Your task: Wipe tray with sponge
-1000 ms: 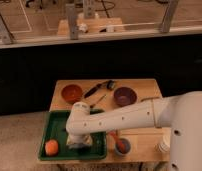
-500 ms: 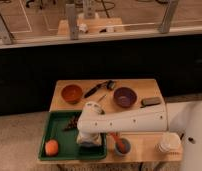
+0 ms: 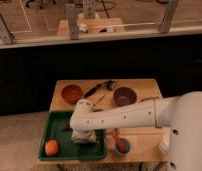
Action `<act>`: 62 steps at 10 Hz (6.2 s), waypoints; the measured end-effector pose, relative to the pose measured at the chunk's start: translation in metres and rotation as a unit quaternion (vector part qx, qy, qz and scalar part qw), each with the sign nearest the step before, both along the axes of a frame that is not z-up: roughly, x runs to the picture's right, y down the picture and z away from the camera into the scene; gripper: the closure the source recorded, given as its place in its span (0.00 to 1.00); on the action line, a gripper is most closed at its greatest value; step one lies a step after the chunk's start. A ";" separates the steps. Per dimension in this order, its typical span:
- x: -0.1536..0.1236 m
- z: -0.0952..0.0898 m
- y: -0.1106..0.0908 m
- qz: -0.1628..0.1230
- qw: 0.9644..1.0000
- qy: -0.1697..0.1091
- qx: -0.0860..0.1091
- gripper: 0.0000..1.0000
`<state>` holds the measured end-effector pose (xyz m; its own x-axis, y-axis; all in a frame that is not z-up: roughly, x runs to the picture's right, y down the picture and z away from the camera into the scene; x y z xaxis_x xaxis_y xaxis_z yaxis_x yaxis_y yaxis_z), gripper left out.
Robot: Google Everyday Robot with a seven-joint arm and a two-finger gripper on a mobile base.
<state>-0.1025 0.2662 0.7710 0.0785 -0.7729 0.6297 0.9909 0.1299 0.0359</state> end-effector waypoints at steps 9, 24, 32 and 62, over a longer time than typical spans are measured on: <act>-0.008 -0.056 0.033 -0.032 0.998 -0.060 -0.007 1.00; -0.038 -0.061 0.030 -0.063 0.988 -0.139 0.030 1.00; 0.016 -0.033 0.019 -0.057 0.994 -0.083 0.033 1.00; -0.028 -0.039 0.019 -0.103 0.988 -0.118 0.005 1.00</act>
